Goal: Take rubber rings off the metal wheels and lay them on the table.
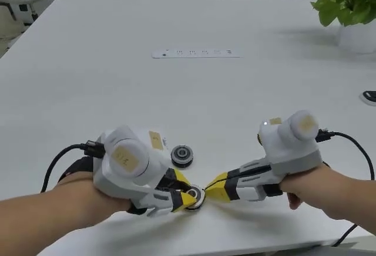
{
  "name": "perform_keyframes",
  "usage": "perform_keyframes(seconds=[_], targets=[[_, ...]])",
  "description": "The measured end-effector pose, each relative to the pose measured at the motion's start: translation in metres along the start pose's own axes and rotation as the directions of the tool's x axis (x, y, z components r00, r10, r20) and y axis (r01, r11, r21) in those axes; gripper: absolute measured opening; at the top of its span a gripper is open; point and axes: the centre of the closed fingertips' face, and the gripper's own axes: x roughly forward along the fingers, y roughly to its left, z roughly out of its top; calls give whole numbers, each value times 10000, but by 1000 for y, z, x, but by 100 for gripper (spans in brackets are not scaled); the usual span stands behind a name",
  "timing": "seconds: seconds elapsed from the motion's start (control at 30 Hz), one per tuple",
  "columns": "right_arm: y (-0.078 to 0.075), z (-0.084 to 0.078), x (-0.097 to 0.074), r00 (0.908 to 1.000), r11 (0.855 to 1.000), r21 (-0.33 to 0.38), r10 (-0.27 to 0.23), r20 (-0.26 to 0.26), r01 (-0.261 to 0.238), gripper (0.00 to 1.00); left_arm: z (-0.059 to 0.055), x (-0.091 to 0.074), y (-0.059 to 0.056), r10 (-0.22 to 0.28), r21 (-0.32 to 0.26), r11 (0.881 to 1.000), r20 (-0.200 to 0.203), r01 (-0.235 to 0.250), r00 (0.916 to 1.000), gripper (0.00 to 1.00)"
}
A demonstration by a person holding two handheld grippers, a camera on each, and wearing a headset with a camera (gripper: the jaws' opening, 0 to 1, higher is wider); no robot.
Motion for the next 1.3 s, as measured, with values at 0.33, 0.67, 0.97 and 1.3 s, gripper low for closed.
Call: perform_keyframes(seconds=[0.33, 0.67, 0.97, 1.3], targets=[[5, 5, 2, 9995, 9988, 449, 198, 227, -208, 0, 0, 0, 0, 82, 147, 9999, -74, -81, 9999, 12], [15, 6, 5, 9980, 9964, 611, 571, 264, -587, 0, 0, 0, -2, 59, 176, 9998, -104, -57, 9999, 12], [17, 8, 4, 9963, 9948, 640, 761, 397, -786, 0, 0, -1, -3, 53, 160, 9999, -86, -52, 9999, 12], [17, 7, 3, 9961, 9939, 737, 790, 399, -818, 0, 0, -1, -3, 24, 150, 9999, -51, -23, 10000, 12]])
